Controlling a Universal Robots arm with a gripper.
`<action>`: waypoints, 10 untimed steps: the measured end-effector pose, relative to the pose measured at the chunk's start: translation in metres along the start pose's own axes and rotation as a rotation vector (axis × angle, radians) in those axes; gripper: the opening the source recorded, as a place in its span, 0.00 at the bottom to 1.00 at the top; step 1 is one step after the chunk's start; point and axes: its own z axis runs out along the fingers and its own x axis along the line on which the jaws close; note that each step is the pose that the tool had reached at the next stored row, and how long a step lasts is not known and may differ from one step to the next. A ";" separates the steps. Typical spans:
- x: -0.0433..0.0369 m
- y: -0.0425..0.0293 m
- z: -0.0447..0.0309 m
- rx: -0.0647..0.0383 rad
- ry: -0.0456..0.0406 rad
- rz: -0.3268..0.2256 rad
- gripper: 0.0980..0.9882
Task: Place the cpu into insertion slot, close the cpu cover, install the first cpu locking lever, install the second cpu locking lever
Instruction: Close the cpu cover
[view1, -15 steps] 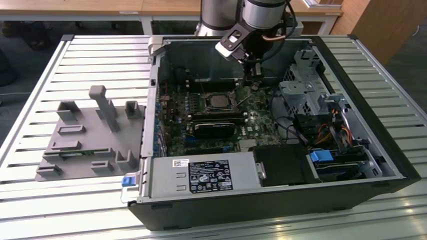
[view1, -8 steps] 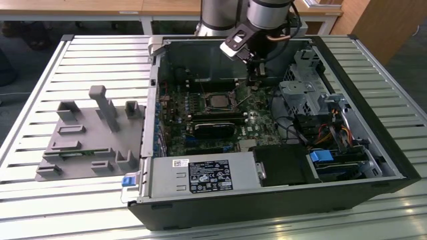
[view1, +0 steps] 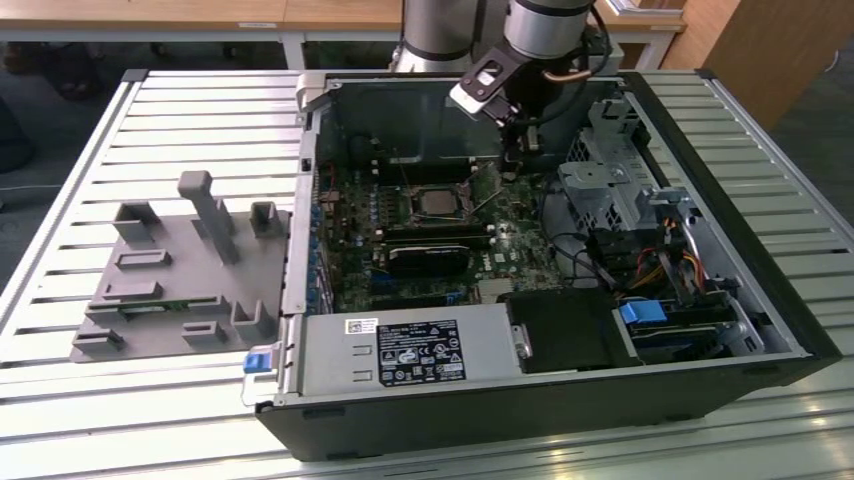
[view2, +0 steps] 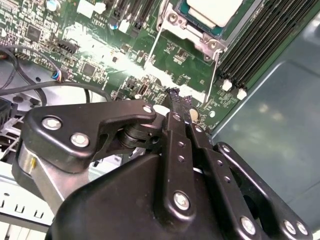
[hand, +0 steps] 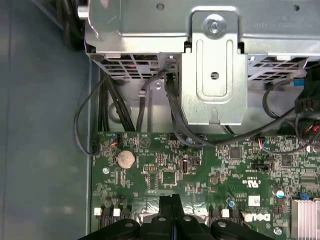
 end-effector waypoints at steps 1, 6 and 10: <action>0.0002 0.0006 0.0002 0.000 0.0000 0.000 0.02; 0.0011 0.0040 0.0015 0.002 -0.0002 -0.001 0.02; 0.0021 0.0067 0.0029 0.005 -0.0001 -0.001 0.02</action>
